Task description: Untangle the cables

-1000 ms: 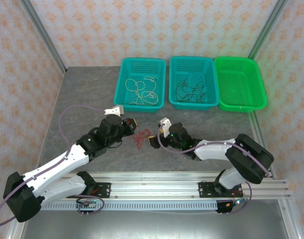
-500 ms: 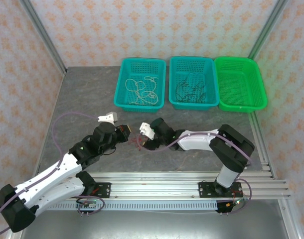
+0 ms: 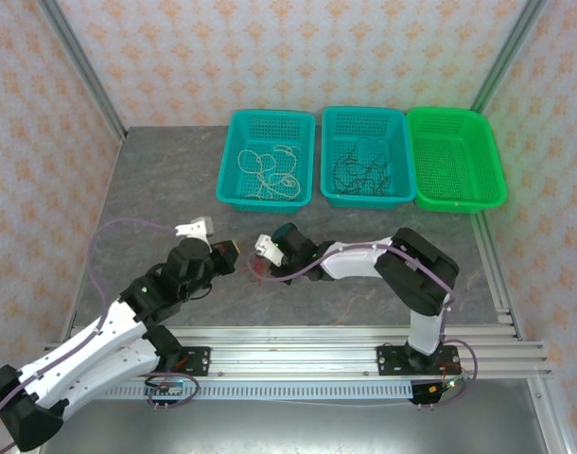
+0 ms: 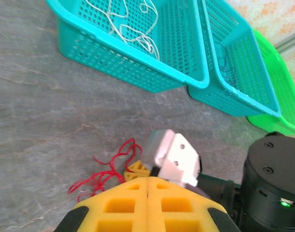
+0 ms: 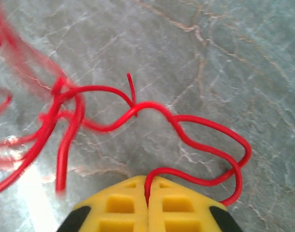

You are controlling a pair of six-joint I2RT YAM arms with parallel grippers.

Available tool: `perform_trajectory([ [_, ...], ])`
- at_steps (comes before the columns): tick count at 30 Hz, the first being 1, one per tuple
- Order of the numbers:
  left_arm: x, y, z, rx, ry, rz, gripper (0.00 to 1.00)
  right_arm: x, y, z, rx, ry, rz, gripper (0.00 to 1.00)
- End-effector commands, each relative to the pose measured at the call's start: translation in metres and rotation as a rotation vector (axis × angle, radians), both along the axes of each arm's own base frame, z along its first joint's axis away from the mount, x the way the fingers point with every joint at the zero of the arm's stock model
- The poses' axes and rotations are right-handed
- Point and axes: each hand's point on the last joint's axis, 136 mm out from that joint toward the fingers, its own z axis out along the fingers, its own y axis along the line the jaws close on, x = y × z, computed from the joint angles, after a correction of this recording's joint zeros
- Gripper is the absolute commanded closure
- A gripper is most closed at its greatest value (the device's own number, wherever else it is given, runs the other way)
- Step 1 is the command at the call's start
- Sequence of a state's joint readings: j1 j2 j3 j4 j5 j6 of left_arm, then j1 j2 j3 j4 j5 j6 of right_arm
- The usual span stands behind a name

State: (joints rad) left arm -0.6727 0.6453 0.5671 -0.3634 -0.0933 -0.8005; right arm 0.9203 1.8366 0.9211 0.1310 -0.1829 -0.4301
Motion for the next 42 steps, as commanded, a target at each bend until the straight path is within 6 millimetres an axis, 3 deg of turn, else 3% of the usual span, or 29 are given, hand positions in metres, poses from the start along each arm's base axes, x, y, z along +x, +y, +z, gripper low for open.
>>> perform_trajectory([
  [1, -0.004, 0.037, -0.008, 0.124, -0.003, 0.112, 1.00, 0.017, -0.046, -0.009, -0.080, -0.051, -0.192, 1.00],
  [6, -0.003, 0.064, -0.022, 0.131, 0.011, 0.172, 1.00, 0.030, -0.088, 0.019, 0.118, -0.034, -0.514, 1.00],
  [10, -0.001, 0.078, -0.045, 0.086, 0.088, 0.206, 1.00, 0.037, -0.157, 0.042, 0.337, -0.009, -0.897, 1.00],
  [13, 0.001, 0.086, -0.059, 0.059, 0.123, 0.236, 1.00, 0.033, -0.215, 0.043, 0.435, 0.040, -1.136, 1.00],
  [15, 0.002, 0.089, -0.064, 0.049, 0.134, 0.246, 1.00, 0.027, -0.238, 0.043, 0.442, 0.039, -1.199, 1.00],
  [19, 0.005, 0.093, -0.071, 0.053, 0.154, 0.267, 1.00, 0.012, -0.277, 0.042, 0.378, 0.013, -1.329, 1.00],
  [26, 0.000, 0.115, -0.086, 0.074, 0.219, 0.347, 1.00, -0.001, -0.330, 0.054, 0.482, -0.009, -1.618, 1.00],
  [30, -0.006, 0.133, -0.098, 0.060, 0.275, 0.418, 1.00, -0.001, -0.335, 0.067, 0.544, -0.026, -1.633, 1.00],
  [33, -0.004, 0.134, -0.101, 0.016, 0.276, 0.423, 1.00, -0.002, -0.334, 0.072, 0.542, -0.024, -1.613, 1.00],
  [37, 0.003, 0.120, -0.101, -0.045, 0.247, 0.359, 1.00, 0.007, -0.300, 0.076, 0.566, 0.073, -1.431, 1.00],
  [42, 0.001, 0.128, -0.104, 0.000, 0.270, 0.385, 1.00, 0.004, -0.275, 0.059, 0.521, 0.188, -1.371, 1.00],
])
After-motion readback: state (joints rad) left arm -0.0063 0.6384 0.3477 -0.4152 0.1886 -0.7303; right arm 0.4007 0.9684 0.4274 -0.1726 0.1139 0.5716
